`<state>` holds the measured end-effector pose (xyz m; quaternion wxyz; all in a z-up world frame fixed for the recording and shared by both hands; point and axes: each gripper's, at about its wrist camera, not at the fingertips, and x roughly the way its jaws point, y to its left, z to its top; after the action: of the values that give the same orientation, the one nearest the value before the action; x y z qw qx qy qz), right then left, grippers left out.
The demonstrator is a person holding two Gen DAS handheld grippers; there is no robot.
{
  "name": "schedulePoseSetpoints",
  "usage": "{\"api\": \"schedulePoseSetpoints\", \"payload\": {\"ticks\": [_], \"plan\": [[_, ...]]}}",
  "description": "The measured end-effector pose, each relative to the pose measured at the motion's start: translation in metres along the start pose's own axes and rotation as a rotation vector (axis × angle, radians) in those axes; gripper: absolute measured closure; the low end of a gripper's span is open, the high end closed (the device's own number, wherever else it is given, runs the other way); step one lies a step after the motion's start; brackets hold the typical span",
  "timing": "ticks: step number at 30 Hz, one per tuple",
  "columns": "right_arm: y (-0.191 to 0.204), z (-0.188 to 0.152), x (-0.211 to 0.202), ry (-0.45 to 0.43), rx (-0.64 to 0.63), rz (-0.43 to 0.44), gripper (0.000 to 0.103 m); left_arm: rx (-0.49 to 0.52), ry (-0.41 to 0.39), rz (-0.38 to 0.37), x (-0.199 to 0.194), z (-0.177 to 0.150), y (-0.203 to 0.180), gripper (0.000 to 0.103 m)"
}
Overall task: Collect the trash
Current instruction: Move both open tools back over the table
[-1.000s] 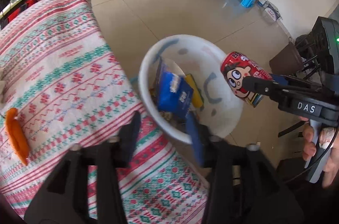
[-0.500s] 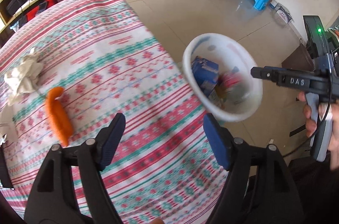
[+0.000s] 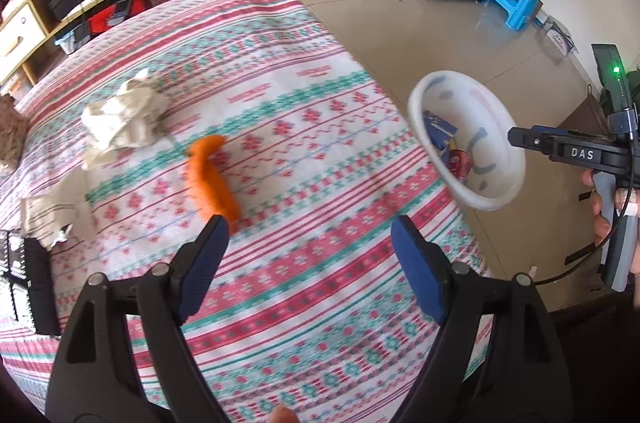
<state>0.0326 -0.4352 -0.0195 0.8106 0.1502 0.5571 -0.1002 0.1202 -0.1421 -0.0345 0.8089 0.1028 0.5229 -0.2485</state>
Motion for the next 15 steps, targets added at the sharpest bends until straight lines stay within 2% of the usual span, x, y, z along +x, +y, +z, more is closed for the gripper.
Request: {"api": "schedulePoseSetpoints", "payload": {"ticks": [5, 15], "plan": [[0.018, 0.003, -0.003, -0.010, -0.014, 0.014, 0.026, -0.024, 0.012, 0.041, -0.009, -0.009, 0.025, 0.018], [0.083, 0.013, 0.003, -0.019, -0.087, 0.050, 0.024, -0.093, 0.040, 0.132, -0.023, -0.026, 0.088, 0.018]]}}
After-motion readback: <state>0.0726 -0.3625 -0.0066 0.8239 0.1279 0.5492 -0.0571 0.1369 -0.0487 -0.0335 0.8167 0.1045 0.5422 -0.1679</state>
